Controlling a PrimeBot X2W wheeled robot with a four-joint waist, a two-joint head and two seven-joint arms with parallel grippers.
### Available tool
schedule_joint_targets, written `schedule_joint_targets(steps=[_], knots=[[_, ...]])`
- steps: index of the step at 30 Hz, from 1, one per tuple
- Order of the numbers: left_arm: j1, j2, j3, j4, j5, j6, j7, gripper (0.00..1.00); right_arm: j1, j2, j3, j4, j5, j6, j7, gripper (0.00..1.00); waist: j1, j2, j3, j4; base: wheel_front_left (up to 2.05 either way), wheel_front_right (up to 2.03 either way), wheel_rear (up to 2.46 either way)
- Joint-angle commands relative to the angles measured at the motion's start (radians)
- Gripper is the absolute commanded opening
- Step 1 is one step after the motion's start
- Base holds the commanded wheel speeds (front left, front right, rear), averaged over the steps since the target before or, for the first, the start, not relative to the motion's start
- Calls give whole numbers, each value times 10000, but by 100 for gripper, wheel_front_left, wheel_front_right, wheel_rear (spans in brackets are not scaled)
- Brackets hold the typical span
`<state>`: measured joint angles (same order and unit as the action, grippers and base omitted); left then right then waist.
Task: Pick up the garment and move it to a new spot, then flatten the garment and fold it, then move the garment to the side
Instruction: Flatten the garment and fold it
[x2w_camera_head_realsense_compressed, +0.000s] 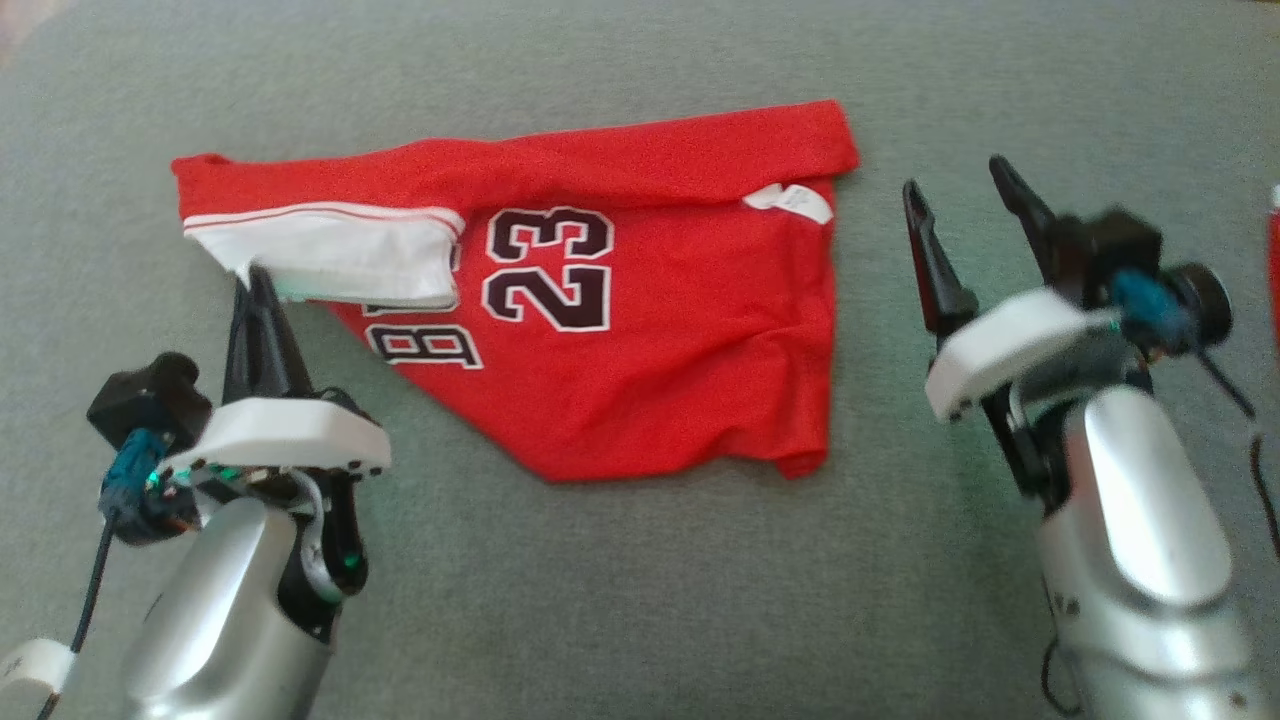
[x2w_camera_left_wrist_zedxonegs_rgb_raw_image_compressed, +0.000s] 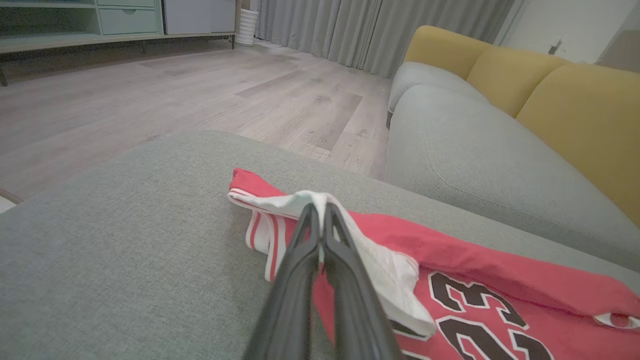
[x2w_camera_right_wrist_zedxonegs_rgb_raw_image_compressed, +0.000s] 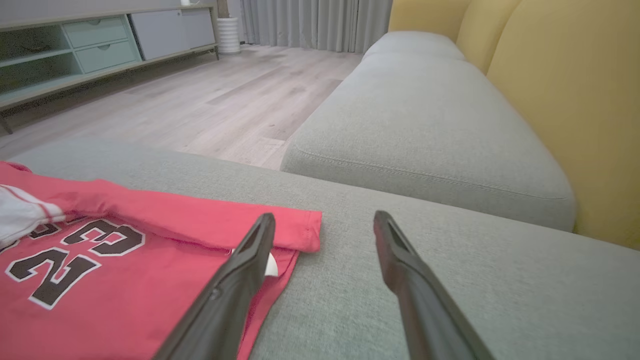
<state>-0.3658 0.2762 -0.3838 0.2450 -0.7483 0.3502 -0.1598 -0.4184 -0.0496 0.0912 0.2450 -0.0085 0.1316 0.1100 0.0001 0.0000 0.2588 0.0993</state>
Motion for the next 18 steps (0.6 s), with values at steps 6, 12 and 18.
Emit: schedule_joint_targets(steps=[6,12,18], knots=[[-286,129,145,-1135,329,185,-233,0,-1725,-51,-190,2005,684,-9,731,100,-1,0,429,676,0,0,0],[-407,-28,-149,-1337,439,166,-189,0,-2773,-23,35,3618,1581,-9,1319,100,-1,0,676,997,0,0,0],[-465,-177,-325,-1376,470,135,-224,0,-3289,-17,346,4459,2198,-9,1651,100,-1,0,830,1132,0,0,0]])
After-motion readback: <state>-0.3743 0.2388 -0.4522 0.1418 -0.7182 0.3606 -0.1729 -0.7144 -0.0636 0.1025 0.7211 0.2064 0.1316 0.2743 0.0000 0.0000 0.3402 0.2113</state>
